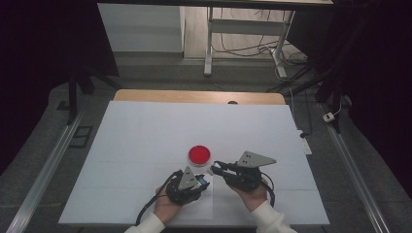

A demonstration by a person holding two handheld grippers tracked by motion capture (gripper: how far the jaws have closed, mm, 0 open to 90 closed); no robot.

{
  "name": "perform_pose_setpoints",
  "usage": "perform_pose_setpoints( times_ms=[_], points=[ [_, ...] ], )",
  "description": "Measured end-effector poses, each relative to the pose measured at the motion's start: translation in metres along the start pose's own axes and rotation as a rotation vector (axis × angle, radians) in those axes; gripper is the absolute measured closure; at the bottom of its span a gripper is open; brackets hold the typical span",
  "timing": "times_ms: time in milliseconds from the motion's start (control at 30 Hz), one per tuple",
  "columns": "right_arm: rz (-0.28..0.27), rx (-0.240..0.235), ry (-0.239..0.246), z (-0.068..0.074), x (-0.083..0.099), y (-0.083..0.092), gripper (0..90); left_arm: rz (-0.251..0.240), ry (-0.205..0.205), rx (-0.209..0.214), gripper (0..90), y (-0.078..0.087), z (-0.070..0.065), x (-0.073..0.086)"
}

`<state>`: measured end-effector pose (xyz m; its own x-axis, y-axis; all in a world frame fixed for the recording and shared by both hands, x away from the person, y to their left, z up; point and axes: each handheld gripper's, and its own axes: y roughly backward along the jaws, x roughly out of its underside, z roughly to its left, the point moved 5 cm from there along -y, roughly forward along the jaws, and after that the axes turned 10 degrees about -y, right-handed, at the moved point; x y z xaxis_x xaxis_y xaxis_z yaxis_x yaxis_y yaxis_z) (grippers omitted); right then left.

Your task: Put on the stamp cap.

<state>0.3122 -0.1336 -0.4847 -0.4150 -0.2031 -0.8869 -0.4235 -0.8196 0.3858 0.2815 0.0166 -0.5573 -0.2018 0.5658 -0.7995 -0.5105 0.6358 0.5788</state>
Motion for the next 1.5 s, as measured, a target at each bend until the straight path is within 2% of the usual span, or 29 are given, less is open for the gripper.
perform_pose_setpoints(
  times_ms=[467,733,1133,1500],
  points=[
    [0.0,0.001,-0.002,0.001,0.0,0.0,75.1,-0.005,-0.004,-0.01,64.4,0.0,0.0,-0.001],
    [0.003,0.009,-0.019,0.002,0.001,-0.002,75.0,-0.005,-0.005,-0.015,64.4,0.0,-0.001,-0.001],
    [0.028,0.013,-0.059,0.018,0.003,-0.009,75.0,-0.007,-0.003,-0.039,64.3,0.001,0.0,0.0],
    [0.056,0.052,-0.078,0.024,0.007,-0.015,75.1,-0.009,-0.003,-0.05,64.3,0.001,0.001,0.0]
  ],
)
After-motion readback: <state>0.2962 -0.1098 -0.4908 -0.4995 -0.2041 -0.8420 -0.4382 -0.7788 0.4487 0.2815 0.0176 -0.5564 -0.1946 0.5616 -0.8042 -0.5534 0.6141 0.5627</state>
